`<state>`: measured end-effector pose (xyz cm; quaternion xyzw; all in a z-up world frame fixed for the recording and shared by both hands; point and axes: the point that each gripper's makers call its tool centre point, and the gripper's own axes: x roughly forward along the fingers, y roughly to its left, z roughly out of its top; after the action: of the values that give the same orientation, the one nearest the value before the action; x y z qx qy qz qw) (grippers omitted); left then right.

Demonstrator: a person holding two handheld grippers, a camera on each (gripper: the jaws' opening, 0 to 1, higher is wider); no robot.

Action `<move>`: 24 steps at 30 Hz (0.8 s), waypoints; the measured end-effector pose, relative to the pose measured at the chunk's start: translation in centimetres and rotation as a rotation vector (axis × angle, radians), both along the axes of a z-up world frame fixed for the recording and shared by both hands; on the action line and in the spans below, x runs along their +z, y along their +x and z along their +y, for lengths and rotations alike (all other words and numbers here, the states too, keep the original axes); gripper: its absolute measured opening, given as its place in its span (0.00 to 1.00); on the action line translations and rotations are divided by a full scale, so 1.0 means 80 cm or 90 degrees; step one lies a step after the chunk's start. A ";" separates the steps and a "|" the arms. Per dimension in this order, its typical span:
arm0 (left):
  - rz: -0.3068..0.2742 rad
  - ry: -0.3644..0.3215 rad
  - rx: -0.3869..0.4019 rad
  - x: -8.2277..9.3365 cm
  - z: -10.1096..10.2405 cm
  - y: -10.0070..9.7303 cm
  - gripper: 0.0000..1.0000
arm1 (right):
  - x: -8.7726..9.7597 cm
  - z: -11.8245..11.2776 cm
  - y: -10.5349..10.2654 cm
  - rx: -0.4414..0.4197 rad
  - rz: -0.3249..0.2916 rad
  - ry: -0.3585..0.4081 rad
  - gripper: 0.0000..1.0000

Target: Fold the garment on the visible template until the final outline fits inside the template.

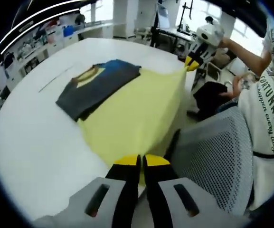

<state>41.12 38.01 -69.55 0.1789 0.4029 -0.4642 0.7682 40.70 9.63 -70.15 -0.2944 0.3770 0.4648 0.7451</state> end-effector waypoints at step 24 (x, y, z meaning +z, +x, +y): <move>0.040 0.000 -0.013 0.056 0.004 -0.017 0.01 | 0.054 0.003 -0.015 0.075 -0.007 -0.053 0.00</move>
<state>39.73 38.30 -65.07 0.1683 0.4252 -0.4774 0.7503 39.47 9.89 -65.82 -0.3492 0.3737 0.4903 0.7057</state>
